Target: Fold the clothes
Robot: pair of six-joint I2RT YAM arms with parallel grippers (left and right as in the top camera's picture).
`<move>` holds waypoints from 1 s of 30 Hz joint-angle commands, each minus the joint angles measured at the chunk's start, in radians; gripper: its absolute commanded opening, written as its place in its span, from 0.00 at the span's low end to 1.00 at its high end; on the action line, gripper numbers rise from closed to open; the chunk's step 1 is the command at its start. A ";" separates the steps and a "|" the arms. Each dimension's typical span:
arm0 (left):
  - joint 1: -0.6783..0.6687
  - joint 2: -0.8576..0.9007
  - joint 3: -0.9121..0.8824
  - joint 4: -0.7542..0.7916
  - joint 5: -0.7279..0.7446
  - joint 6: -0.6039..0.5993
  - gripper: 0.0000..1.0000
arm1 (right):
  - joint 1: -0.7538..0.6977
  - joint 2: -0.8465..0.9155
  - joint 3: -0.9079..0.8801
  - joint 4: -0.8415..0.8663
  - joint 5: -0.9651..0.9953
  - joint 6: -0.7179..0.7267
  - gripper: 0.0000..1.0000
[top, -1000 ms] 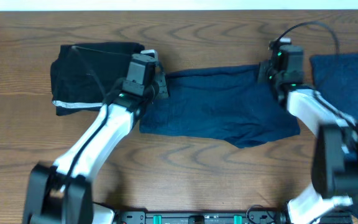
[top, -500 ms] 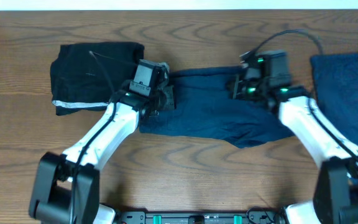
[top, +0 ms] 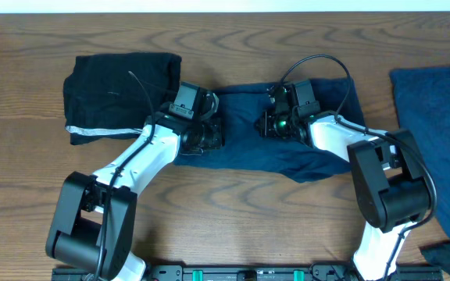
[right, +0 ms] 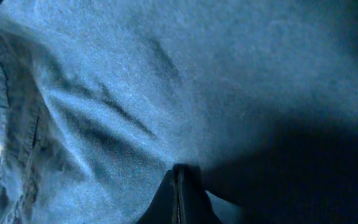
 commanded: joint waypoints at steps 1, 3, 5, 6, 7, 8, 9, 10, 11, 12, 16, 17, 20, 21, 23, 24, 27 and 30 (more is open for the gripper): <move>0.000 0.027 -0.019 0.000 0.013 -0.002 0.06 | 0.002 0.064 -0.011 -0.004 -0.032 0.022 0.01; 0.000 0.027 -0.018 -0.002 0.013 -0.002 0.06 | -0.008 0.029 0.008 -0.005 -0.072 0.022 0.01; 0.000 0.026 -0.018 -0.003 0.013 -0.001 0.06 | -0.013 -0.025 0.021 -0.004 -0.069 0.021 0.01; 0.000 0.026 -0.018 -0.005 0.013 -0.001 0.06 | -0.016 -0.060 0.028 -0.002 -0.057 0.021 0.01; 0.000 0.026 -0.019 -0.007 0.013 -0.001 0.06 | -0.021 -0.094 0.033 0.005 -0.039 0.021 0.01; 0.000 0.026 -0.018 -0.010 0.013 -0.001 0.06 | -0.024 -0.125 0.035 0.015 -0.022 0.021 0.01; 0.000 0.026 -0.019 -0.011 0.013 -0.001 0.06 | -0.029 -0.157 0.035 0.029 0.009 0.021 0.01; 0.000 0.026 -0.019 -0.011 0.013 -0.001 0.06 | -0.031 -0.182 0.035 0.038 0.043 0.021 0.01; 0.000 0.026 -0.019 -0.010 0.013 -0.001 0.06 | -0.033 -0.203 0.035 0.042 0.081 0.021 0.01; 0.000 0.026 -0.019 -0.010 0.013 -0.001 0.06 | -0.033 -0.220 0.035 0.041 0.130 0.022 0.01; 0.000 0.026 -0.019 -0.010 0.012 -0.001 0.06 | -0.025 -0.219 0.035 0.038 0.212 0.022 0.01; 0.000 0.026 -0.019 -0.009 0.005 -0.001 0.06 | -0.022 -0.208 0.035 0.036 0.212 0.022 0.01; 0.000 0.026 -0.019 -0.010 -0.031 -0.001 0.06 | -0.014 -0.157 0.035 0.038 0.221 0.022 0.01; 0.000 0.026 -0.019 -0.010 -0.036 -0.001 0.06 | -0.011 -0.133 0.035 0.042 0.235 0.022 0.01; 0.000 0.026 -0.019 -0.010 -0.036 -0.001 0.06 | -0.006 -0.088 0.035 0.056 0.267 0.022 0.01; 0.000 0.026 -0.019 -0.010 -0.036 -0.001 0.06 | -0.004 -0.053 0.035 0.076 0.282 0.022 0.01; 0.000 0.026 -0.019 -0.010 -0.036 0.000 0.06 | -0.002 0.027 0.035 0.162 0.282 0.021 0.04; -0.001 0.026 -0.019 -0.010 -0.036 0.019 0.06 | -0.002 0.087 0.035 0.264 0.270 0.000 0.06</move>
